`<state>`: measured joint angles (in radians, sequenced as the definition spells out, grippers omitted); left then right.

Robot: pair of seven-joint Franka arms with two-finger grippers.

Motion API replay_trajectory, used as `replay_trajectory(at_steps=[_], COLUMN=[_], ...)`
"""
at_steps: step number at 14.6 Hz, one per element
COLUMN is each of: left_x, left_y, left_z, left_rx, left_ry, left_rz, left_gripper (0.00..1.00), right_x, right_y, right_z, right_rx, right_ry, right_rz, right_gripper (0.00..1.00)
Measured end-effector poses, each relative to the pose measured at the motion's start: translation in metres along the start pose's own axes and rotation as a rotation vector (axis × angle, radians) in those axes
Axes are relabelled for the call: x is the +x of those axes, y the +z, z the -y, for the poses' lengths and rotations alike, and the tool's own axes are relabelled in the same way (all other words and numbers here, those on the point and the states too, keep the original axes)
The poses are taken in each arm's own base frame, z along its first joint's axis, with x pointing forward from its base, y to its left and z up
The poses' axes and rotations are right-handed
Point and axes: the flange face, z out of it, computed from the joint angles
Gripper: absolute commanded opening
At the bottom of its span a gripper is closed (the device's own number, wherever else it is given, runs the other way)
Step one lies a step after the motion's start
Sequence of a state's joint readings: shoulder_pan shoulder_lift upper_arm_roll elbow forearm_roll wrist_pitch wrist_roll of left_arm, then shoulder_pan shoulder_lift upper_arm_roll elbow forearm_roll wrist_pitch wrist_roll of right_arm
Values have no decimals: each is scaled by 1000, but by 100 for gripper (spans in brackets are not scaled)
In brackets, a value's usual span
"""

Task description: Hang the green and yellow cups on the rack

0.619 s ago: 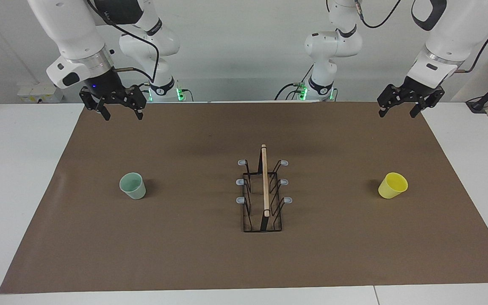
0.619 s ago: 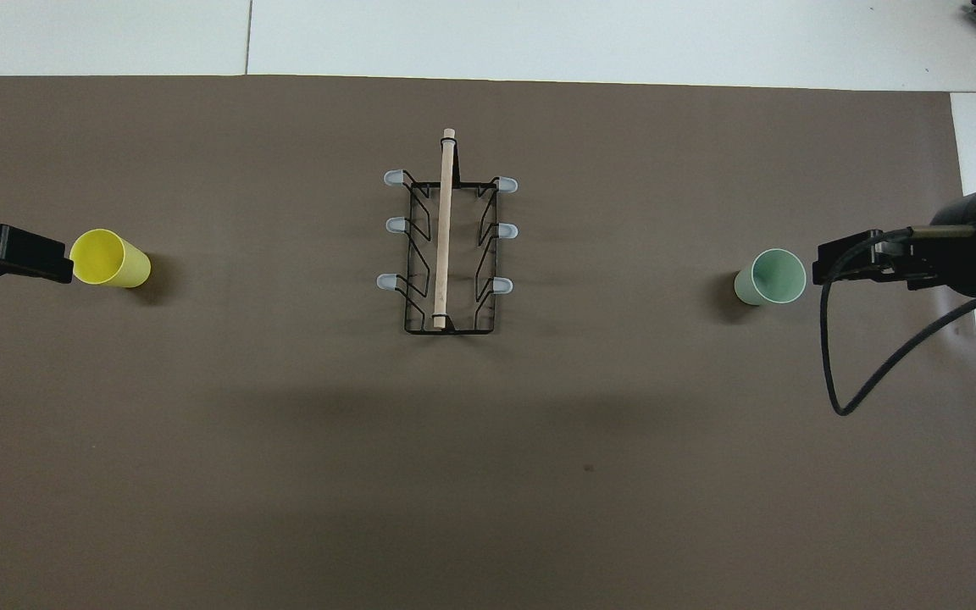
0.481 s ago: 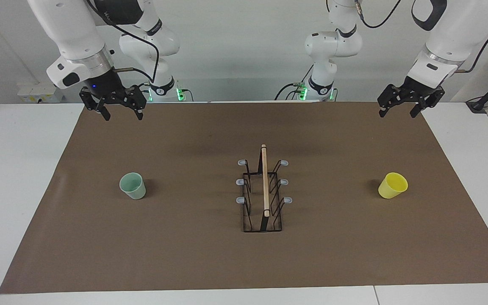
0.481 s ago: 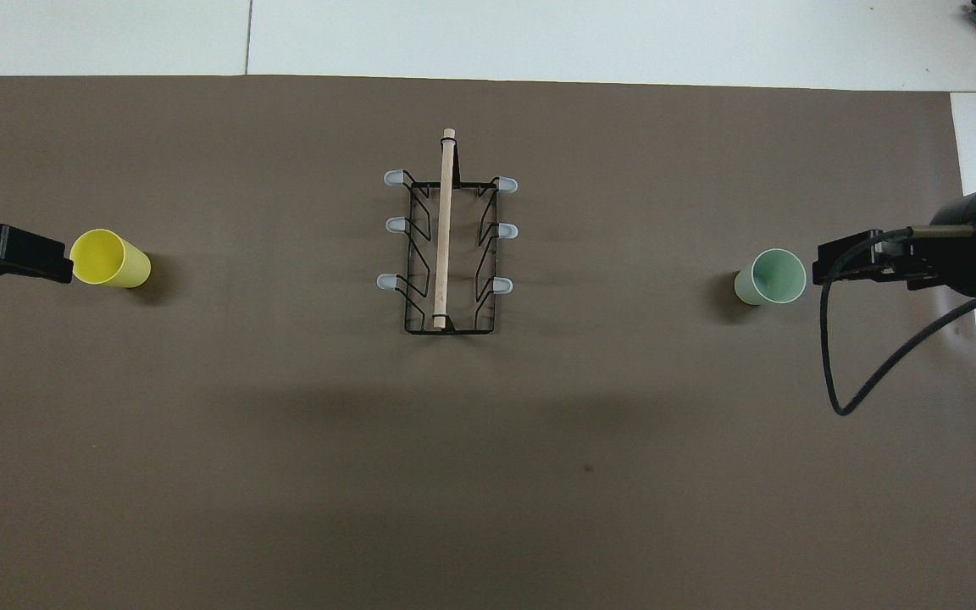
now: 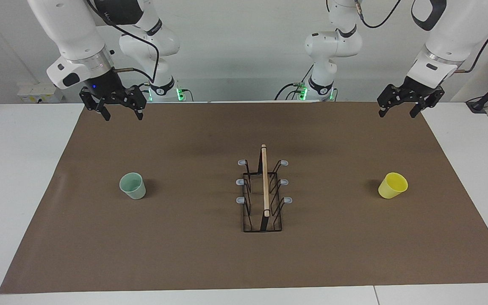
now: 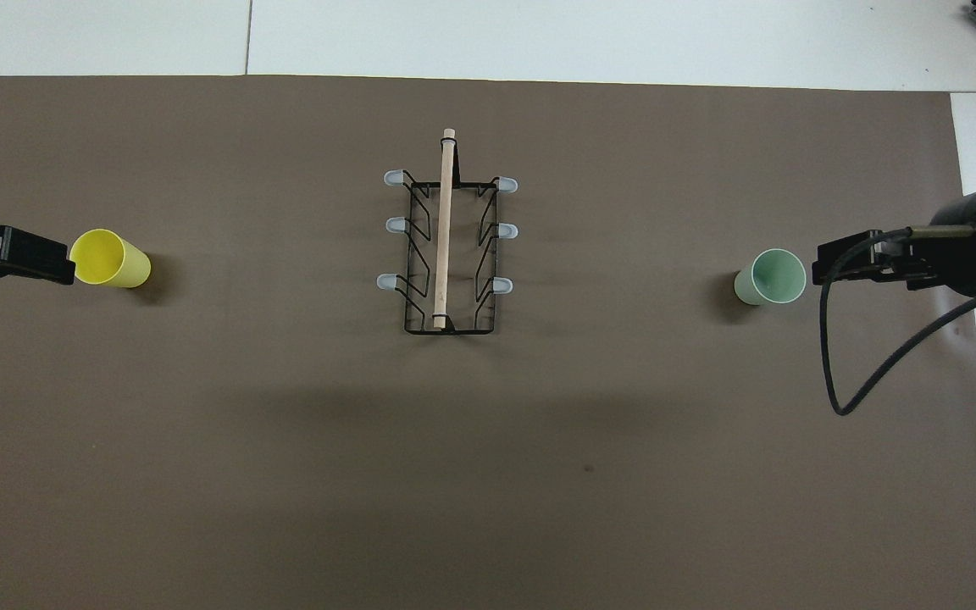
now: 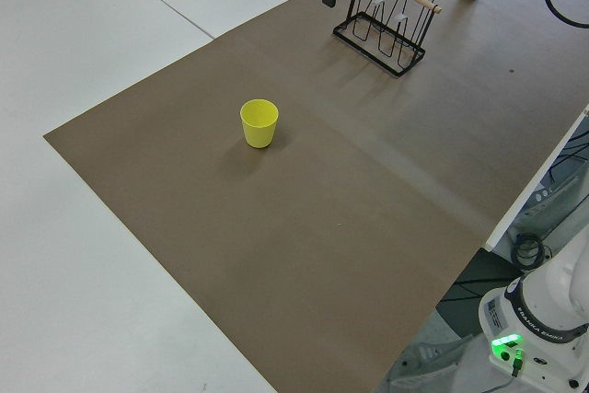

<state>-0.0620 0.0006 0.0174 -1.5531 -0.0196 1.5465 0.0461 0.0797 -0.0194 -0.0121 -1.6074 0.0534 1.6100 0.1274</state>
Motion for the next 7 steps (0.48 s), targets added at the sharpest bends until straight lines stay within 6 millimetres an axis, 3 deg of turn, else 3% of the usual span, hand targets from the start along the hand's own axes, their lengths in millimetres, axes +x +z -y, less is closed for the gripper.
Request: replay_trajectory(at_steps=[7], left_x=[-1], left_y=[-2], left_z=[-6], left_rx=[0], left_ry=[-15], left_rz=[-2], left_gripper=[100], right_x=[0], right_y=[1], right_z=[-1], right_rx=[-5], right_ry=[0], right_rz=[1], right_gripper=[100])
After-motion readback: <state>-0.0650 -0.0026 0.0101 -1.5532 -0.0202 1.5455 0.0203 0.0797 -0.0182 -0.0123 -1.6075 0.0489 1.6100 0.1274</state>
